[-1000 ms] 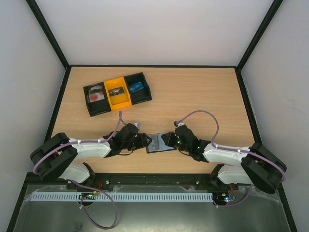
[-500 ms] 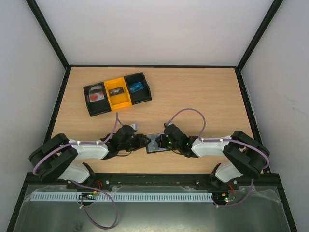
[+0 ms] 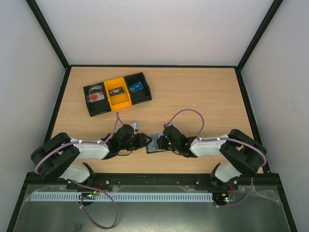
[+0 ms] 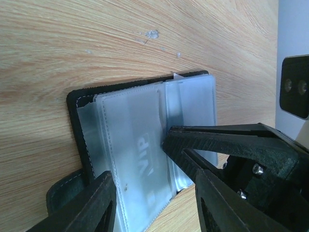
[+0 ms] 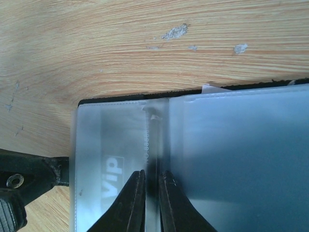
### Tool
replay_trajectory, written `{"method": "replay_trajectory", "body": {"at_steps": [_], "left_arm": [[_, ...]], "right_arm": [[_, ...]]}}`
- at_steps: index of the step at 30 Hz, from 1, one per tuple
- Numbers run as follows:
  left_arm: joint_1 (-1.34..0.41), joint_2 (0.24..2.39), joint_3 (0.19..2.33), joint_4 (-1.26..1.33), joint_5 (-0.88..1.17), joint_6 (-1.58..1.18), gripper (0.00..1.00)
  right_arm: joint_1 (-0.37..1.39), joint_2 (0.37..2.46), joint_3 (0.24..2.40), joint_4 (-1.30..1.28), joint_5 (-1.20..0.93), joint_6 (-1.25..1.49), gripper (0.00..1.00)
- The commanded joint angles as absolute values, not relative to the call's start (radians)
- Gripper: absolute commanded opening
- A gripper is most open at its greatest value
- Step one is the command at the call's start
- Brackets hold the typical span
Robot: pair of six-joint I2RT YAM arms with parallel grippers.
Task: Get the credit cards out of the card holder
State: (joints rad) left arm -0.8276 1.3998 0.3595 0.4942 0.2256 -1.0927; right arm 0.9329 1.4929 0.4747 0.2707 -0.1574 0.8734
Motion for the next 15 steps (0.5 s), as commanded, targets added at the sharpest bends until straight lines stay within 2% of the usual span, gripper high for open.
{"method": "replay_trajectory", "body": {"at_steps": [1,8,15], "left_arm": [[-0.822,1.431,0.354,0.54,0.232,-1.095,0.48],[-0.822,1.479,0.358,0.581,0.255,-1.096,0.49],[-0.822,1.49,0.36,0.58,0.251,-1.094,0.48]], "right_arm": [[0.94,1.509,0.459,0.252,-0.128,0.865,0.09],[0.94,1.524,0.439,0.281,-0.142,0.873,0.03],[0.94,1.522,0.433,0.286,-0.143,0.874,0.02]]}}
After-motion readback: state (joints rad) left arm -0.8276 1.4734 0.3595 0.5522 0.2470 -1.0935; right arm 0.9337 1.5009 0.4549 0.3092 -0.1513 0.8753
